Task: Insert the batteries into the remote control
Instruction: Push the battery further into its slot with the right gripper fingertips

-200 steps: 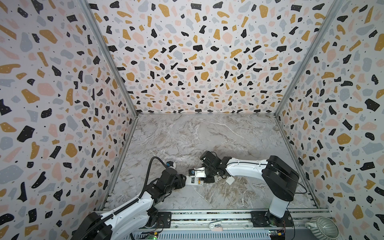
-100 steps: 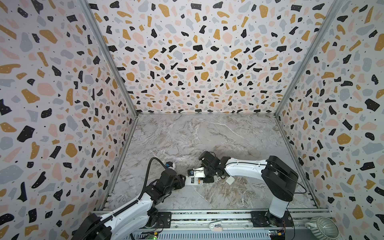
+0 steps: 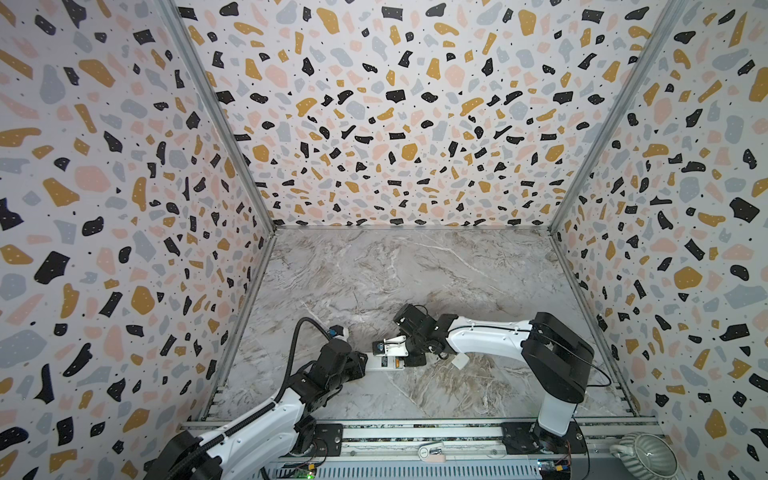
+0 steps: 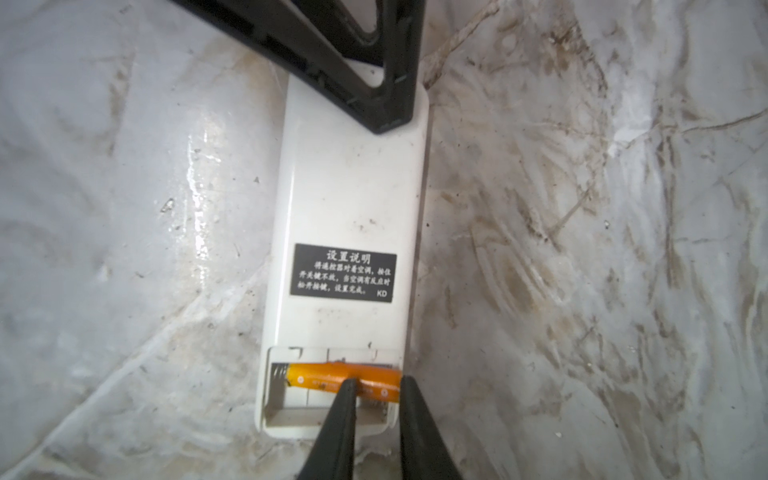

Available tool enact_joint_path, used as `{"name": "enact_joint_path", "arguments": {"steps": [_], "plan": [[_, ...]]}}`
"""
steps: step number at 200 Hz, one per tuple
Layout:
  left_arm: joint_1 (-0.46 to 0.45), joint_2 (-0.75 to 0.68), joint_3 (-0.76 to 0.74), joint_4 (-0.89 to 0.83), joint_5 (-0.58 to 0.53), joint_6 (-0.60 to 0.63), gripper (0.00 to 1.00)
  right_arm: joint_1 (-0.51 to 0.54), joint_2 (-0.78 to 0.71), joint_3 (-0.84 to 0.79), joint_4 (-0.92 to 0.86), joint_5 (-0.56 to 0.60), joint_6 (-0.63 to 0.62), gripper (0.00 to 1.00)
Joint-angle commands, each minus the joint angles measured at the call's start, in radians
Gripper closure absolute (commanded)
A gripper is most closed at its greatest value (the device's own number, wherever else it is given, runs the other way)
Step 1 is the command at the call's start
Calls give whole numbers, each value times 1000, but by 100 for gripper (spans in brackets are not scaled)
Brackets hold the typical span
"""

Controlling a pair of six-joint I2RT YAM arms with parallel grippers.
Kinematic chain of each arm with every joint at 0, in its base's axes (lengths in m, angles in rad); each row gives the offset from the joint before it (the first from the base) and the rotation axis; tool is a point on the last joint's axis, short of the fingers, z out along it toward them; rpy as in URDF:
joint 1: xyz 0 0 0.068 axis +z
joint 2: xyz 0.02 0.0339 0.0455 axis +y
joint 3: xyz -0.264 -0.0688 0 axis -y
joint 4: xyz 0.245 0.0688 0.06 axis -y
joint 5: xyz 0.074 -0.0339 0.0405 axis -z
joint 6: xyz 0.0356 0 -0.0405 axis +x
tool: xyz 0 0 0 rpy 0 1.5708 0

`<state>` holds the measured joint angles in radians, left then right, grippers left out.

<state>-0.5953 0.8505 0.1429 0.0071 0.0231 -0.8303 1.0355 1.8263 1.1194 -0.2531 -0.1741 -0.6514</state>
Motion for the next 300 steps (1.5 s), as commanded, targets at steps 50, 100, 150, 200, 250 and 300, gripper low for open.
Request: {"name": "enact_joint_path", "arguments": {"steps": [50,100,150,200,250,300], "plan": [[-2,11,-39,-58,31,1,76,43,95,-14,-74,-66,32,80],[-2,18,-37,-57,26,3,76,41,124,7,-119,-95,33,82],[-2,3,-42,-65,18,-1,75,37,132,9,-130,-85,37,83],[-2,2,-42,-64,17,1,75,34,113,-16,-117,-93,53,82],[-2,-7,-46,-68,17,3,75,35,103,-27,-111,-94,61,77],[-1,-21,-52,-73,14,3,75,34,103,-39,-105,-88,71,78]]}}
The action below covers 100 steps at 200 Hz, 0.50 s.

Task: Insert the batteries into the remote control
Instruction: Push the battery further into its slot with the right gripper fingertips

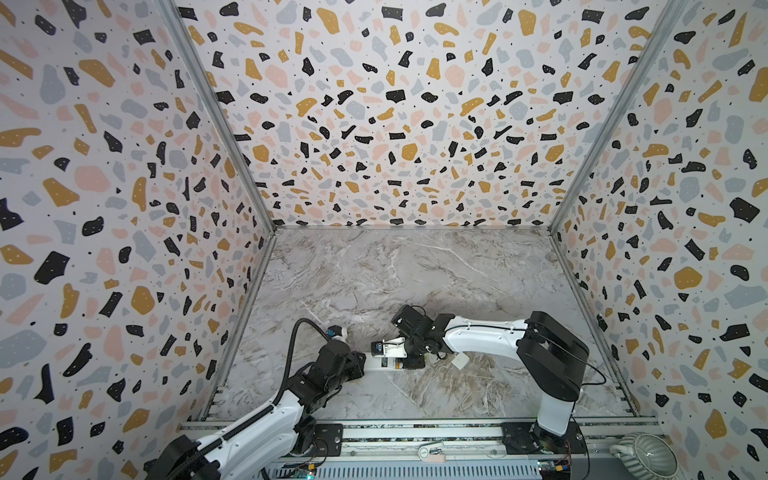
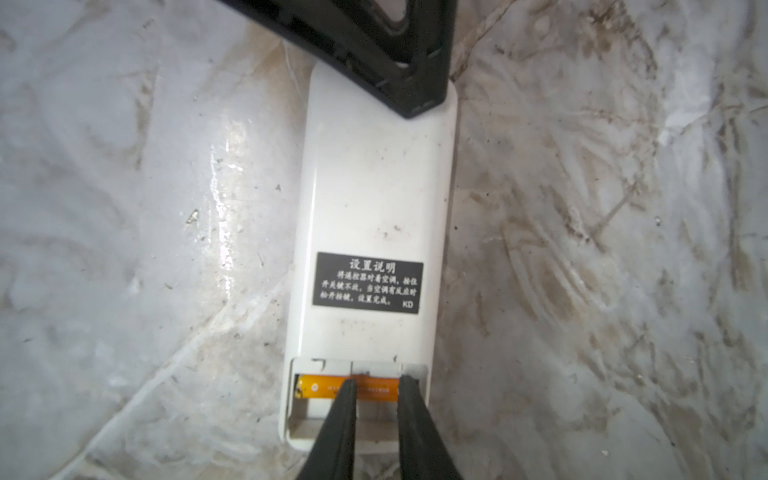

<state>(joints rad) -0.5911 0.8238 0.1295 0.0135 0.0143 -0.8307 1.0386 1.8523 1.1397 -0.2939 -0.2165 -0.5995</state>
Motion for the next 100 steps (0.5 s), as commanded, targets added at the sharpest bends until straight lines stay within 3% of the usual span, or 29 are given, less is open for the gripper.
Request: {"name": "enact_joint_path", "arguments": {"steps": [1,100], "plan": [[-6,6,-39,-80,23,4,75,31,78,-60,-64,-46,19,78],[-6,-23,-43,-98,20,1,75,35,12,-77,-7,-4,22,82]]}}
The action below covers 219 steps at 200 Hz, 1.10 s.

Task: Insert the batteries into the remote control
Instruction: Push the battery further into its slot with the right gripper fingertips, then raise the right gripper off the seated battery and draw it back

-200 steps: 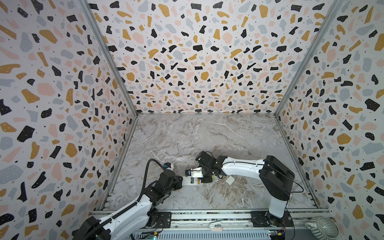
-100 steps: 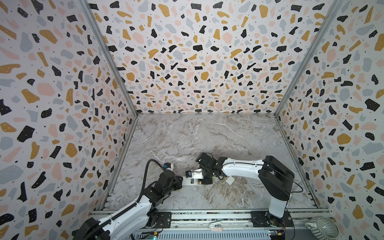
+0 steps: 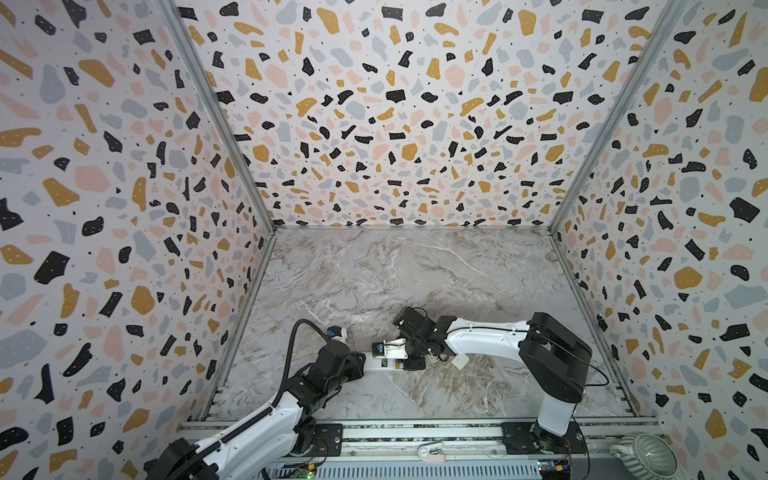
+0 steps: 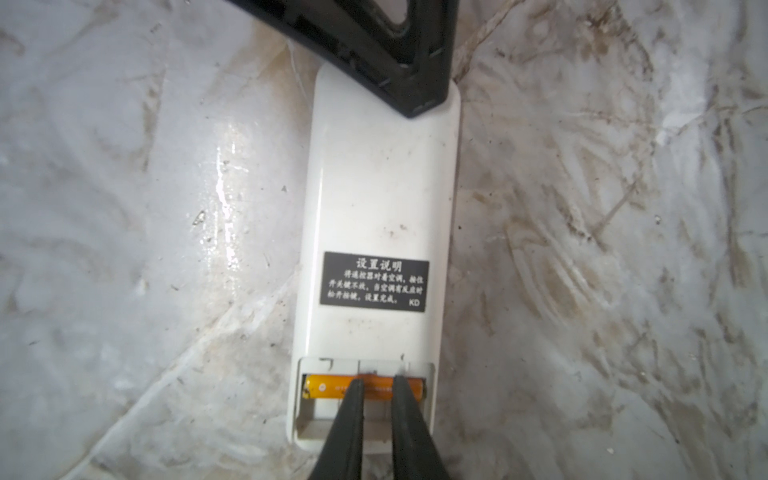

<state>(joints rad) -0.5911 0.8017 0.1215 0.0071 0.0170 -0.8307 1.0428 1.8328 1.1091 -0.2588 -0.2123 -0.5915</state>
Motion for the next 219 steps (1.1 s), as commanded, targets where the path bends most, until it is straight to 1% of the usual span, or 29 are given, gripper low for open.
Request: {"name": "enact_joint_path", "arguments": {"steps": [1,74,122,154,187,219], "plan": [[-6,-1,-36,-92,17,1,75,30,31,-47,-41,-8,14,82],[-6,3,-32,-85,12,2,73,31,-91,-92,44,-2,47,69],[-6,8,-22,-88,11,7,66,28,-153,-125,96,22,86,63],[-6,11,-11,-92,11,11,64,14,-217,-156,135,26,123,62],[-6,22,1,-94,13,20,64,-1,-271,-176,131,30,158,63],[-6,19,10,-99,11,28,63,-5,-312,-195,106,43,236,65]]}}
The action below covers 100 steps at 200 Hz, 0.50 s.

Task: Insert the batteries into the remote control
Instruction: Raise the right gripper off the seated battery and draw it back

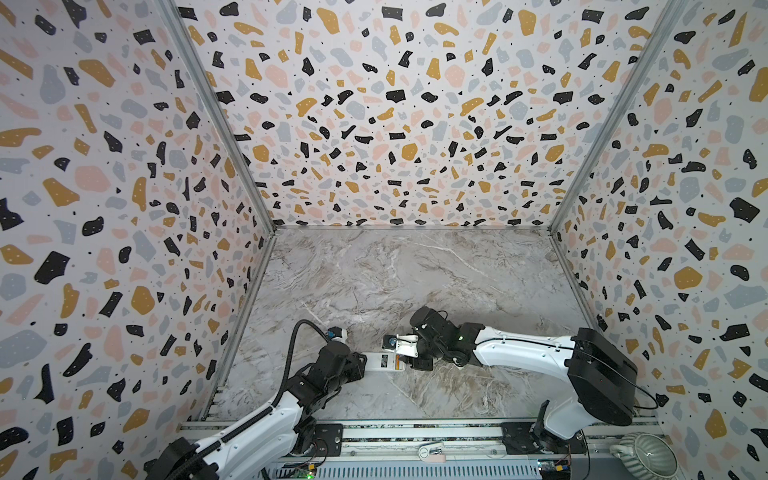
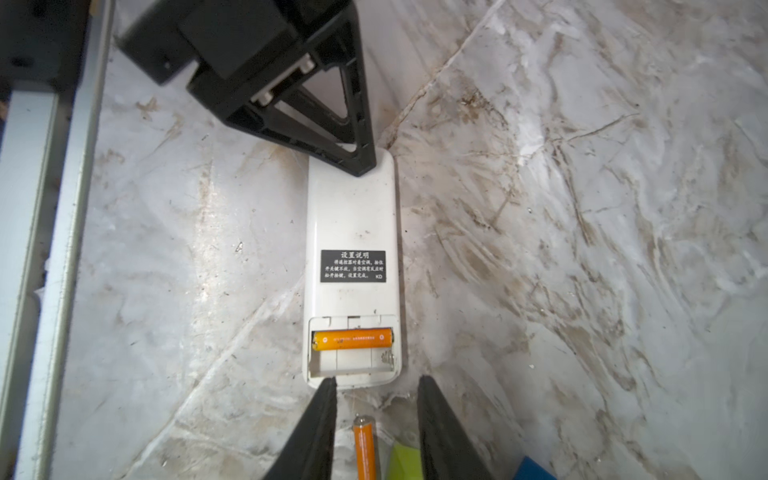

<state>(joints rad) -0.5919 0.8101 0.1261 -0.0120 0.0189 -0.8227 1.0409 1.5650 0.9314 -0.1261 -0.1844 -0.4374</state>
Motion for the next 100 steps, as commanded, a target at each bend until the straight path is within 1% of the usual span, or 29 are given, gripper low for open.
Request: {"name": "enact_joint_path", "arguments": {"steps": [1,28,45,76,100], "plan": [[-6,11,6,-80,9,21,63,-3,-45,-17,-28,15,84,65],[-5,6,10,-78,7,29,61,3,-79,-44,-75,5,143,66],[-6,5,12,-71,9,34,60,9,-89,-49,-119,18,175,68],[-6,3,16,-58,9,45,59,17,-83,-44,-183,47,224,70],[-5,-8,23,-53,0,51,58,15,-58,-35,-208,63,237,71]]}}
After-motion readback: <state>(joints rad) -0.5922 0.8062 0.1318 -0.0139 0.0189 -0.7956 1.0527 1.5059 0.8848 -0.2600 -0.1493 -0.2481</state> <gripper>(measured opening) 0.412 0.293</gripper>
